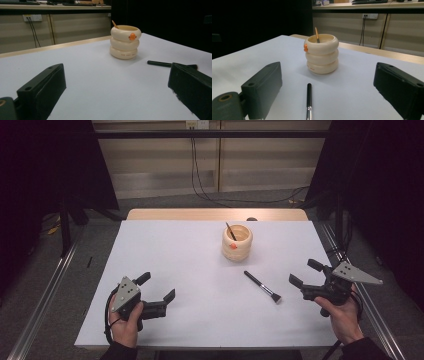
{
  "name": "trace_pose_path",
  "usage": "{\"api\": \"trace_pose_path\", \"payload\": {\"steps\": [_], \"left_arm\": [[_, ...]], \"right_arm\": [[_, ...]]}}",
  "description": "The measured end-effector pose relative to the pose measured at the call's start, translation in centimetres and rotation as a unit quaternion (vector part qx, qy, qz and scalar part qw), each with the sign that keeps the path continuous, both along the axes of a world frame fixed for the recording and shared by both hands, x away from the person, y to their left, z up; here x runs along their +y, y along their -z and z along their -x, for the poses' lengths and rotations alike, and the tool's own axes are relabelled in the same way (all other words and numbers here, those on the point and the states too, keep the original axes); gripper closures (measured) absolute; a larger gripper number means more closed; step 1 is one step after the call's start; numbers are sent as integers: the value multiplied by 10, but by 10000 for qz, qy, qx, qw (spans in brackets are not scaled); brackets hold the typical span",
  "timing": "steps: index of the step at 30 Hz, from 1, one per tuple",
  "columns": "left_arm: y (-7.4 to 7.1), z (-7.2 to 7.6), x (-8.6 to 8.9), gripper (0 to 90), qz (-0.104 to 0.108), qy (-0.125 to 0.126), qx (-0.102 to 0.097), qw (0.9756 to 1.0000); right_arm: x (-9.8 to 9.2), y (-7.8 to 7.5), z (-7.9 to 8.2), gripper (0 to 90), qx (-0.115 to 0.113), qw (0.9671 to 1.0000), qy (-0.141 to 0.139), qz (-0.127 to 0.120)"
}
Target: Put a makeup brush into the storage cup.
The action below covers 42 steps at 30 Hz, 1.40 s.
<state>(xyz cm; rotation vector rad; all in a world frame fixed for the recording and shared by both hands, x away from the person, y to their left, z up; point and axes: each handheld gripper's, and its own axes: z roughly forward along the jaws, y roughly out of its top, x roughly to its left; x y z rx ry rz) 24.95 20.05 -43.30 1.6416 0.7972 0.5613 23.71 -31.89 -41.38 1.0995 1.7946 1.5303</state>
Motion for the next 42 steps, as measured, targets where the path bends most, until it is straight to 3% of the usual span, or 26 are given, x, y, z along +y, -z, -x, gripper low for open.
{"api": "trace_pose_path", "payload": {"steps": [11, 32, 42], "left_arm": [[1, -1, 0, 13, -1, 35, 21, 10000], [1, -1, 2, 13, 6, 21, 2, 10000], [1, -2, 3, 13, -32, 21, -7, 10000]], "right_arm": [[11, 2, -26, 76, 57, 9998, -83, 155], [42, -13, -69, 87, 20, 9988, -421, 246], [46, -10, -70, 101, 342, 9949, -809, 498]]}}
